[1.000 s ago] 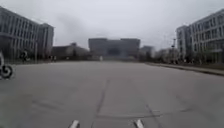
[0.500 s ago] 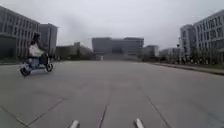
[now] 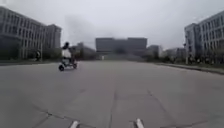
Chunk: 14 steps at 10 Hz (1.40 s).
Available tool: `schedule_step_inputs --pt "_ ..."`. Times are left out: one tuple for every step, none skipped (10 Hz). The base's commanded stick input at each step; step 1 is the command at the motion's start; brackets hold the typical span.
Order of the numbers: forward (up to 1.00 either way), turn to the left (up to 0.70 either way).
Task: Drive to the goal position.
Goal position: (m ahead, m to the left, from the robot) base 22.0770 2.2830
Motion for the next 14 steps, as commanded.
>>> schedule_step_inputs --pt "1.00 -0.40" --pt "1.00 -0.40" --pt "1.00 -0.40" --pt "1.00 -0.40" --pt "1.00 -0.29" --pt "1.00 -0.05" --pt "1.00 0.00" --pt "1.00 0.00" --pt "1.00 0.00" --pt "1.00 0.00" --pt "1.00 0.00" --pt "1.00 0.00" --pt "1.00 0.00" --pt "1.00 0.00"
